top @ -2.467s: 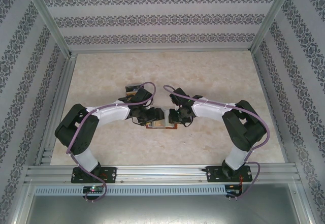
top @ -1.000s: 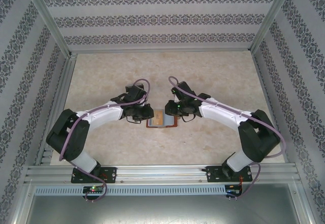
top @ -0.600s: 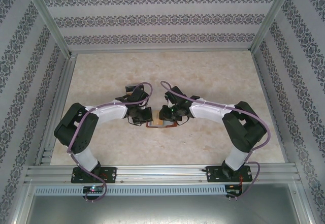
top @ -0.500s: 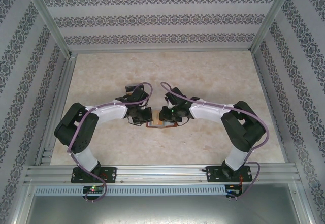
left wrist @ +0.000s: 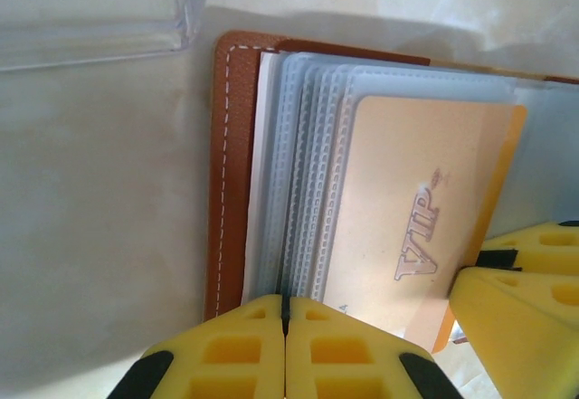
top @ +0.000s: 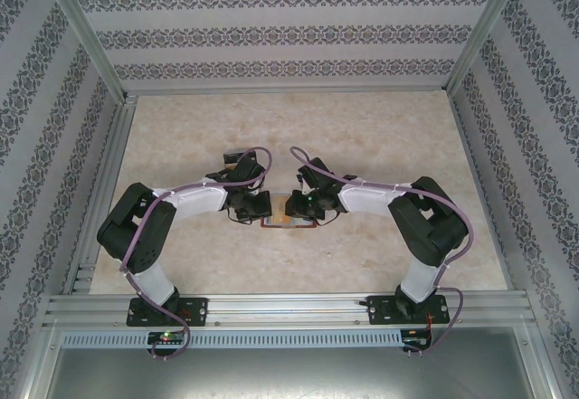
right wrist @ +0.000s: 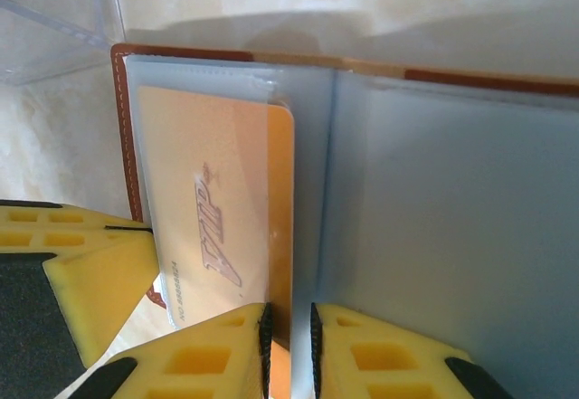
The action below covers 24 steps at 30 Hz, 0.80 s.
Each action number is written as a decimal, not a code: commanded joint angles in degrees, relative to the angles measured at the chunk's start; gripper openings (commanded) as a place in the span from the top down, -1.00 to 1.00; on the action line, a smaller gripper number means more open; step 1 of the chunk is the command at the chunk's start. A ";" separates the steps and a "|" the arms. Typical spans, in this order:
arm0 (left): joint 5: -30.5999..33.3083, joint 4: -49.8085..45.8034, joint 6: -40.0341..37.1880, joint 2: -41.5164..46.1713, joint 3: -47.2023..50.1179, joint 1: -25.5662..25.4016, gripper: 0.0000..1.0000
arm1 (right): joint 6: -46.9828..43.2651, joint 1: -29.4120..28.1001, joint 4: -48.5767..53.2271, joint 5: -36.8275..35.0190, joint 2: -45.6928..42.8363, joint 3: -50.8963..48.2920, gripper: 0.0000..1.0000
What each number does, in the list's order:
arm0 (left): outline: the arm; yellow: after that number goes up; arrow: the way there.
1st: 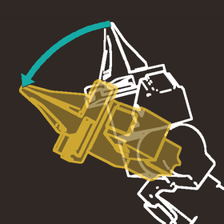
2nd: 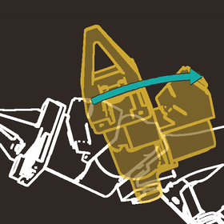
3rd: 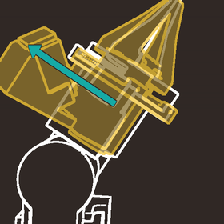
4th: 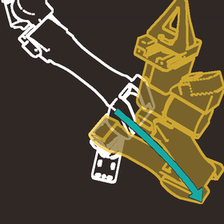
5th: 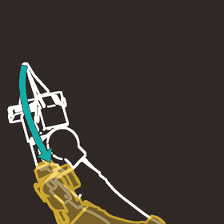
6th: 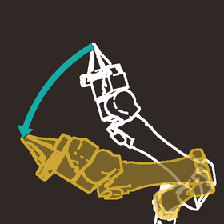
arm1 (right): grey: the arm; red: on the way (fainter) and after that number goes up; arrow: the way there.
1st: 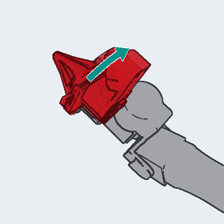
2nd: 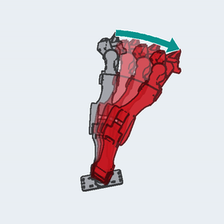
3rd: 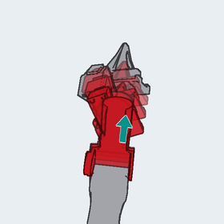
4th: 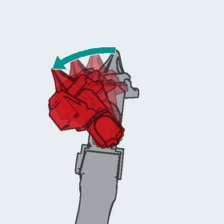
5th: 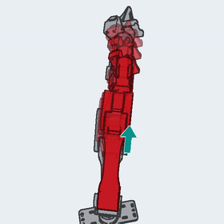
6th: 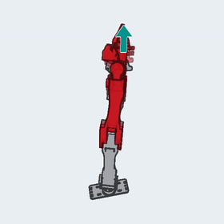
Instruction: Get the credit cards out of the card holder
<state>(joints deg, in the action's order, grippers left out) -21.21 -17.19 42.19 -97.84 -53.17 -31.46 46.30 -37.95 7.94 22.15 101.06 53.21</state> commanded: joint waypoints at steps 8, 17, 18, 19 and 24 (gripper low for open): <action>0.09 -2.83 -0.41 -1.91 -0.84 0.25 0.86 | 1.72 1.55 -4.32 2.97 0.49 -2.30 1.00; 1.76 -4.25 -0.18 -2.09 -0.86 0.26 0.91 | 0.77 4.29 -3.64 2.47 -3.33 -5.82 1.00; 1.75 -4.17 -0.11 -2.17 -0.74 0.26 0.91 | 0.69 4.40 -3.55 2.46 -3.56 -6.07 1.00; 1.62 -4.17 0.04 -2.17 -0.78 0.25 0.92 | 0.70 4.57 -3.50 2.42 -3.67 -6.23 1.00; 1.27 -4.08 -0.02 -2.35 -0.90 0.26 0.92 | 0.66 4.52 -3.94 2.98 -3.50 -6.37 1.00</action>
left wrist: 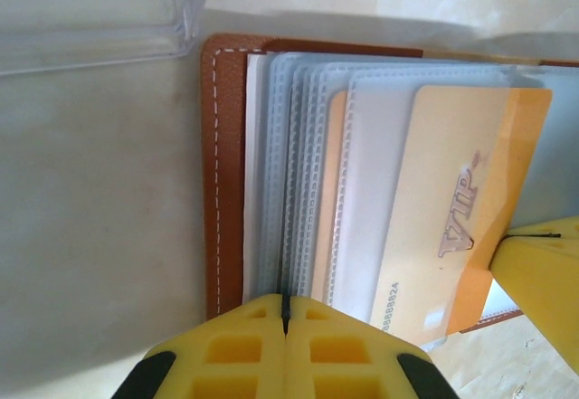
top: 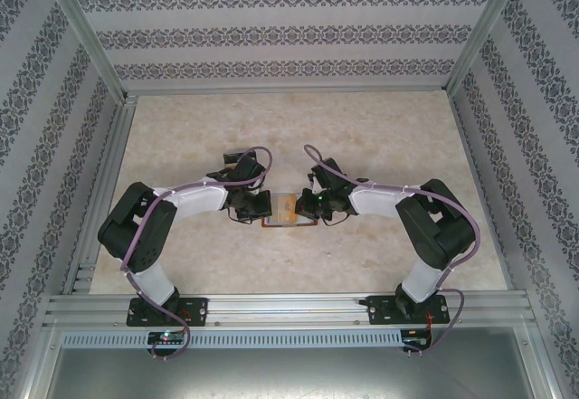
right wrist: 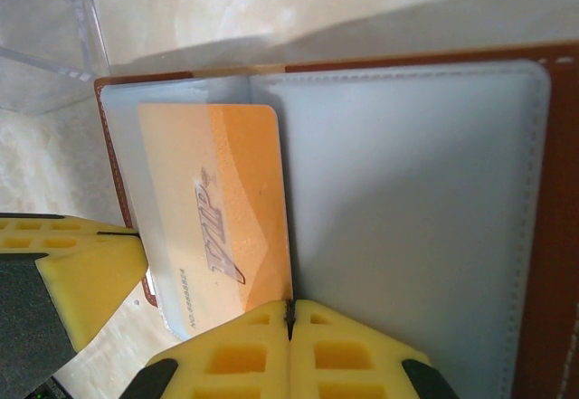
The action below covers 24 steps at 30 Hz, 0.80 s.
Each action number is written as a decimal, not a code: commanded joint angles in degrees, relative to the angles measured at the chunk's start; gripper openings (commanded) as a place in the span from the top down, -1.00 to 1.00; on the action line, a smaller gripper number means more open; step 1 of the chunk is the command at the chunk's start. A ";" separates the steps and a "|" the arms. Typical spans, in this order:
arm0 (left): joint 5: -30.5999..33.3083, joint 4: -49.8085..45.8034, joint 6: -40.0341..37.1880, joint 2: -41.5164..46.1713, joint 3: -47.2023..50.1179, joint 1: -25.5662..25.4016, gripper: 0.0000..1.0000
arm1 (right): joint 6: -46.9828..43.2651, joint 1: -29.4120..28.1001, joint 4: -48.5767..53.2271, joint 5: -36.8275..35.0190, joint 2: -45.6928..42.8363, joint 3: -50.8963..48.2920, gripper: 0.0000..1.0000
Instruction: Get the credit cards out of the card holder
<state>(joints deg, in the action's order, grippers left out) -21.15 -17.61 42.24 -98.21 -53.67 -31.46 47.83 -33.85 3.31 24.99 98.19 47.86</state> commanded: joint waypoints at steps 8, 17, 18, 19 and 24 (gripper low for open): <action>0.91 -3.92 -0.46 -2.16 -0.80 0.27 0.91 | 0.05 0.25 -1.40 0.71 1.66 0.04 0.46; 0.49 -3.93 -0.60 -2.16 -0.85 0.26 0.92 | 0.61 0.25 -3.85 1.56 2.98 -0.04 0.63; 0.56 -4.01 -0.75 -2.16 -0.88 0.26 0.92 | 0.57 0.27 -3.79 1.48 2.85 -0.13 0.71; 0.52 -4.02 -0.68 -2.16 -0.86 0.26 0.92 | 0.52 0.40 -3.76 1.46 2.63 -0.34 0.80; 1.04 -4.53 -0.92 -2.24 -1.05 0.26 0.92 | -0.24 1.73 -3.58 1.20 0.68 -2.49 1.00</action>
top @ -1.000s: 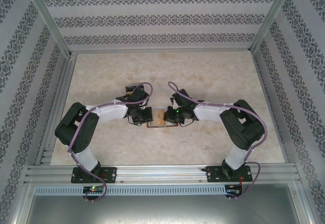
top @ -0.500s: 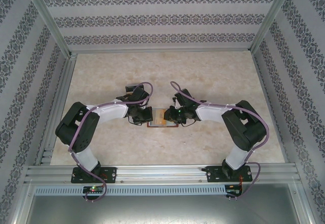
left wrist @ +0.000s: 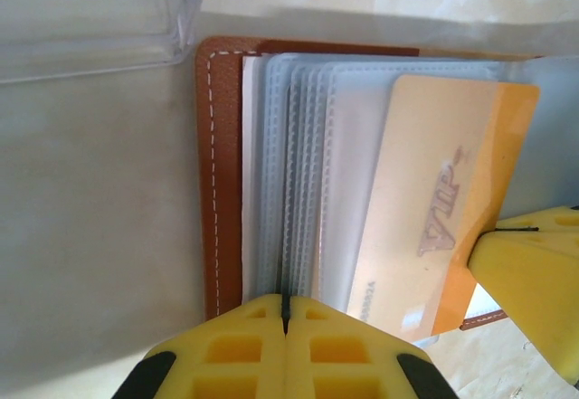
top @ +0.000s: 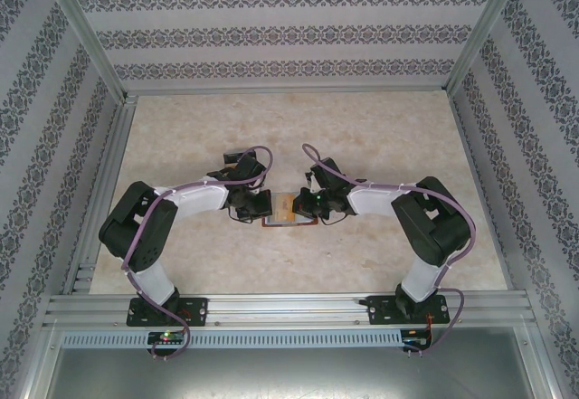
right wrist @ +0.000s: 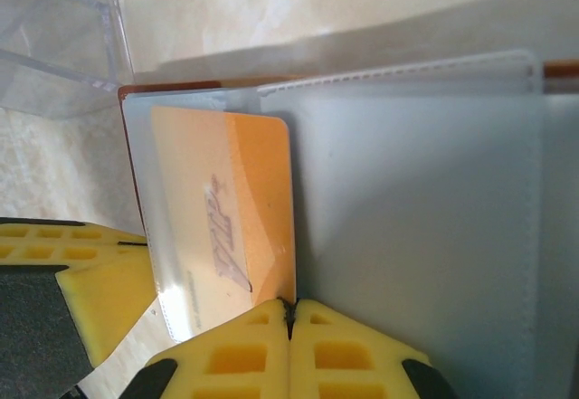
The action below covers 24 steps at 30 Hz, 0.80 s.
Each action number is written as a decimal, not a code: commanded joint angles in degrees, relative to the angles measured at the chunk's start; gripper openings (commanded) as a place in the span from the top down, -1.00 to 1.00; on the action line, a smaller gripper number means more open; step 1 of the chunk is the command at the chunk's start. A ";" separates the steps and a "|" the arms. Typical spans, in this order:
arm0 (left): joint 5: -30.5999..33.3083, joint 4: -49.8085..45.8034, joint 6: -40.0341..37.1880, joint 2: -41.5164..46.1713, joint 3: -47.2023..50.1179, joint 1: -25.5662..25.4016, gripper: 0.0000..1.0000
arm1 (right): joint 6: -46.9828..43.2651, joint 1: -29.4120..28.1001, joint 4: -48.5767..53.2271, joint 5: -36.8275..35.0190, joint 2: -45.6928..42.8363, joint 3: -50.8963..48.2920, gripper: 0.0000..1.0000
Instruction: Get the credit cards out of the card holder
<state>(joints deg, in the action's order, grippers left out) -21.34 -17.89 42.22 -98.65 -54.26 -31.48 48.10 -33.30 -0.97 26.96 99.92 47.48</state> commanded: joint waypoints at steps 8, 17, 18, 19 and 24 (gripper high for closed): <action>1.56 -4.61 -1.29 -1.98 -0.48 0.28 0.92 | -3.13 5.41 2.01 -0.02 -7.54 -6.79 1.00; 0.36 -5.39 -1.28 -0.13 -2.34 0.27 0.91 | -6.45 7.59 7.31 0.99 -18.10 -7.15 1.00; 0.34 -5.99 -1.46 0.44 -3.14 0.28 0.90 | -7.08 7.55 8.56 0.84 -19.32 -6.52 1.00; 0.34 -6.54 -1.44 1.14 -3.88 0.28 0.88 | -7.69 7.55 9.90 0.52 -20.60 -5.69 1.00; 2.49 -10.24 -1.44 6.41 -8.24 0.37 0.68 | -11.14 7.55 16.20 -0.56 -24.95 -0.40 1.00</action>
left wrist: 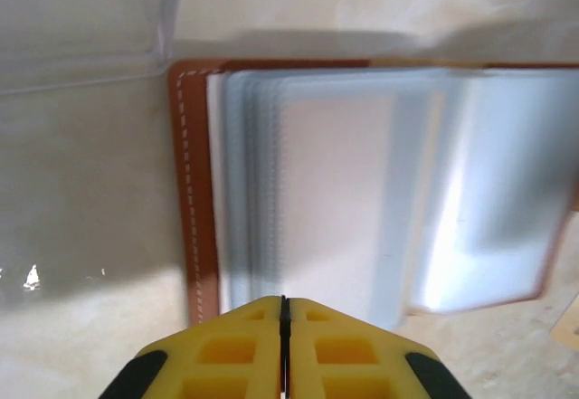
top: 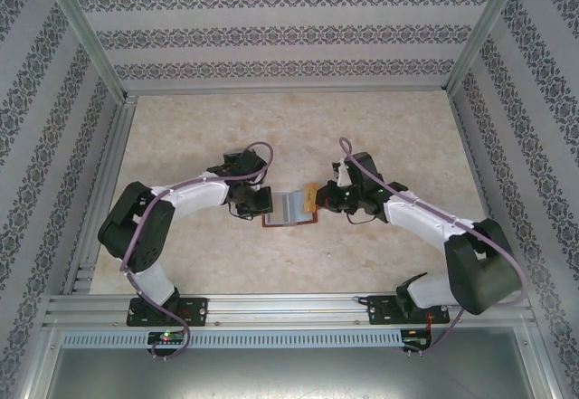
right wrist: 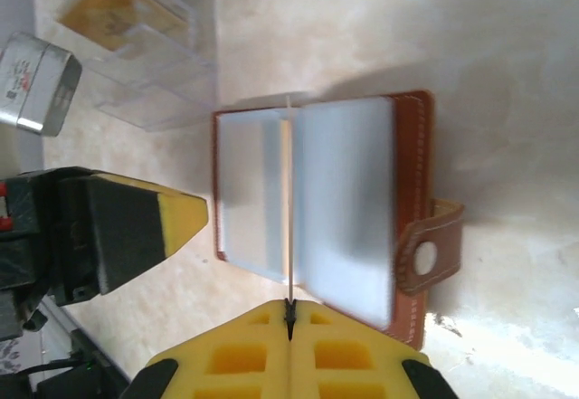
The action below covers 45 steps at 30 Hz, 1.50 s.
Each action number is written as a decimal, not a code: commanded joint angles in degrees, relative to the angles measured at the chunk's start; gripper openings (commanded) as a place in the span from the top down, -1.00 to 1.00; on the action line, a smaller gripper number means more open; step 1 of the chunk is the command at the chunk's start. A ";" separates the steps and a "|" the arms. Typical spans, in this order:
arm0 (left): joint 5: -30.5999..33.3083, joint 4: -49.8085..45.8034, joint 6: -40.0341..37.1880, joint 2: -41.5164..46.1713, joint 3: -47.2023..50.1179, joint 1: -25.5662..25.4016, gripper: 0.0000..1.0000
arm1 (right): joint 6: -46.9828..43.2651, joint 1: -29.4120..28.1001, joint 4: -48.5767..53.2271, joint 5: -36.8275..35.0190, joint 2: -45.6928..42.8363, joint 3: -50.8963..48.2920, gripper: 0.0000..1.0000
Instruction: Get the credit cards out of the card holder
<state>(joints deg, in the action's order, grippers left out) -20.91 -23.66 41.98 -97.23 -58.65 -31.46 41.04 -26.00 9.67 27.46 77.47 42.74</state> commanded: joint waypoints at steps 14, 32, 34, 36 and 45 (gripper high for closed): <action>29.43 -23.10 6.66 31.01 -4.47 6.27 -0.99 | -26.97 -8.86 19.93 -11.99 8.73 31.21 1.00; 46.14 -37.45 11.15 59.30 2.51 7.91 -0.99 | -72.65 -20.51 24.86 -23.78 34.99 57.87 1.00; 46.89 -38.29 11.28 60.88 2.59 7.90 -0.99 | -77.39 -21.30 25.13 -26.73 37.31 59.52 1.00; 47.16 -38.88 11.20 61.91 2.74 7.91 -0.99 | -81.27 -21.83 25.22 -28.60 39.06 60.56 1.00; 47.44 -41.55 11.56 62.60 2.43 7.88 -0.99 | -89.46 -22.69 24.54 -32.62 44.00 63.01 1.00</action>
<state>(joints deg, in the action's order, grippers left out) 24.73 -61.67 52.84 -34.92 -56.47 -24.25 -43.57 -48.38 33.69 -2.37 120.44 103.61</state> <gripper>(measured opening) 0.994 0.058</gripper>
